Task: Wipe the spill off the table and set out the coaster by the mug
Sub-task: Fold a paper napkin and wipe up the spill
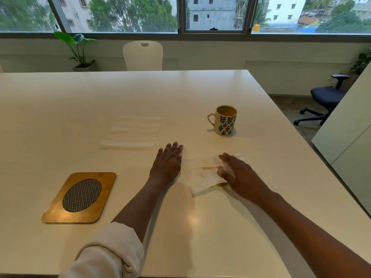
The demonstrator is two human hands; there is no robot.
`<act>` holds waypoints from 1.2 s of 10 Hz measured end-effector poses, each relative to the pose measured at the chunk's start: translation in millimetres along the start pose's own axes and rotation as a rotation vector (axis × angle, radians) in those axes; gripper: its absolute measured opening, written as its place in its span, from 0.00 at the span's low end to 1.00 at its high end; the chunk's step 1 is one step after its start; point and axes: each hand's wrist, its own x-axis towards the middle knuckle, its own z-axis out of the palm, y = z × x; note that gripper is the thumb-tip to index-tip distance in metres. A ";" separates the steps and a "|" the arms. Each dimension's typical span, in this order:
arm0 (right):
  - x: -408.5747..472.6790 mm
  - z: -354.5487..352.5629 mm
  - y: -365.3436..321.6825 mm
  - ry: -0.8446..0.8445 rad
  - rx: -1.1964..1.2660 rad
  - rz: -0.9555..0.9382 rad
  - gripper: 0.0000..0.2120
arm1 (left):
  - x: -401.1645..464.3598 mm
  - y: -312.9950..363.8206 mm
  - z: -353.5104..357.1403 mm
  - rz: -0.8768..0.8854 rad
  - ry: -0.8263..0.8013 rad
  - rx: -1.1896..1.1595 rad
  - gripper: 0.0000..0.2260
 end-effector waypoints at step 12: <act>-2.1 43.7 -40.7 -0.002 -0.298 0.040 0.21 | 0.9 -2.3 2.5 0.022 0.037 0.001 0.22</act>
